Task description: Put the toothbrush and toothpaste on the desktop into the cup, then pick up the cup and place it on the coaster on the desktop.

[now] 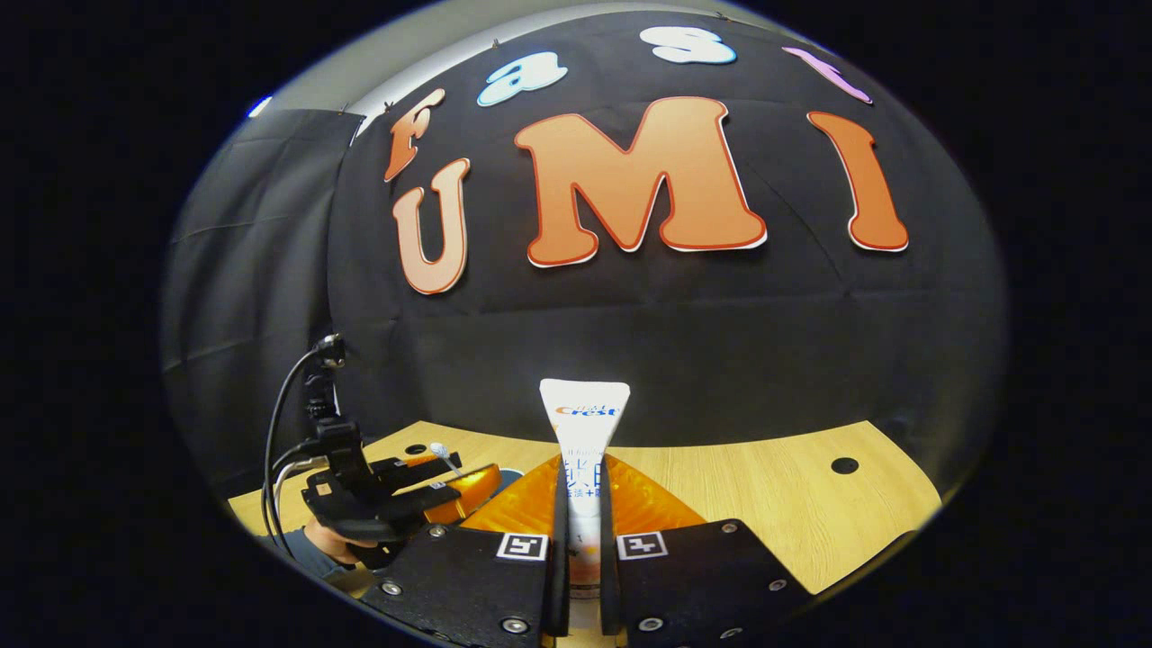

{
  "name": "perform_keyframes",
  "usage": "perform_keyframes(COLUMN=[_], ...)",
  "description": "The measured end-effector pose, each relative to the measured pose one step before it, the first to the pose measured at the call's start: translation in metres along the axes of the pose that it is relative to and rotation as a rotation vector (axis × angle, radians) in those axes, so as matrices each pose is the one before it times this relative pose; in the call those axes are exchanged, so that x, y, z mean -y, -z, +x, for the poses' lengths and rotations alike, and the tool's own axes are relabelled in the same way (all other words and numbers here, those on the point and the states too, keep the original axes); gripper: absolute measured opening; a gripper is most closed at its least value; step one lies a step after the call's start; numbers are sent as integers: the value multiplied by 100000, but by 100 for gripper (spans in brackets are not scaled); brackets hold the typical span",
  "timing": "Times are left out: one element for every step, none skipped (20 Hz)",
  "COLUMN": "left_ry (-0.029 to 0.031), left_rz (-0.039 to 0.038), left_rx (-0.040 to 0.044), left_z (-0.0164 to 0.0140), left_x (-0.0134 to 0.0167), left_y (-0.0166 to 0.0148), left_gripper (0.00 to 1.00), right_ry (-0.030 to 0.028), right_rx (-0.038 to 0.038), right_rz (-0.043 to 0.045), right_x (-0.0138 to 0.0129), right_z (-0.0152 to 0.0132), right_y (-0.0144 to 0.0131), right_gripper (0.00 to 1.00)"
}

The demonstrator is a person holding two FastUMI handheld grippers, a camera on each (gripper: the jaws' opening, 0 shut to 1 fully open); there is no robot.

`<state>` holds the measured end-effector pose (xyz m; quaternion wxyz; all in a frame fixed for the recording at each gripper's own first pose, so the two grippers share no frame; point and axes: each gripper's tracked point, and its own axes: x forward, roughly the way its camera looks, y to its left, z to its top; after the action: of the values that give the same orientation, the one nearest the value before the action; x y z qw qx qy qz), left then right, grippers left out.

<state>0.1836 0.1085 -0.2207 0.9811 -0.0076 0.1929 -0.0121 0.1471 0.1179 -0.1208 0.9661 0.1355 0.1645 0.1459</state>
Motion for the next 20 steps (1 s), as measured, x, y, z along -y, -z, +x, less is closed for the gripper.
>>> perform_keyframes(left_ry=[-491,-14,-593,-36,-788,80,-1054,-1487,-694,136,-655,-712,-1304,-1805,-733,-91,162,-275,-571,-619], left_rz=[-581,-894,-1341,-826,-533,1270,2034,1142,-25,-630,-641,-338,-306,-534,-628,-674,-816,-380,-71,18], left_rx=[-878,-1348,-735,-1425,-388,88,502,1165,218,265,-173,-126,-724,-862,-820,-993,-801,-1189,-1035,-729], left_z=[-1011,-997,-988,-872,-1028,-860,-831,-775,-748,-611,-700,-501,-341,-276,-332,-237,-149,7,33,-59], left_x=[-170,-120,-159,-81,-258,-223,-348,-551,-393,-188,-252,-327,-389,-572,-422,-285,-183,-281,-291,-423], left_y=[390,226,347,277,171,76,41,-254,49,51,307,356,405,386,572,468,470,398,755,271], left_gripper=[97,98,98,98,98,98,98,97,98,97,98,97,97,98,97,98,98,98,98,98], right_ry=[-853,-985,-1088,-1206,-1300,-924,-909,-1209,-1180,-1223,-601,-473,-405,-741,-1476,-2556,-3084,-2980,-2545,-2327], right_rx=[749,1471,1471,1565,2091,1399,1890,2824,2162,2287,1983,1789,1142,-12,352,1143,1846,1986,1501,738], right_rz=[-173,-43,65,445,974,1553,1788,1579,1116,537,321,185,435,486,326,211,346,1002,1581,1816], right_x=[-441,-409,-352,-380,-308,-210,-174,-201,-182,-225,-72,-43,-106,-230,-347,-690,-772,-609,-619,-547], right_z=[171,277,360,381,560,557,405,367,442,537,644,625,759,879,839,850,828,881,1053,1091], right_y=[-189,-282,-299,-397,-266,-233,-345,-588,-400,-209,-284,-148,17,367,216,286,24,240,283,511], right_gripper=[14,14,14,14,14,13,13,13,13,13,13,14,14,13,13,13,13,13,14,14])
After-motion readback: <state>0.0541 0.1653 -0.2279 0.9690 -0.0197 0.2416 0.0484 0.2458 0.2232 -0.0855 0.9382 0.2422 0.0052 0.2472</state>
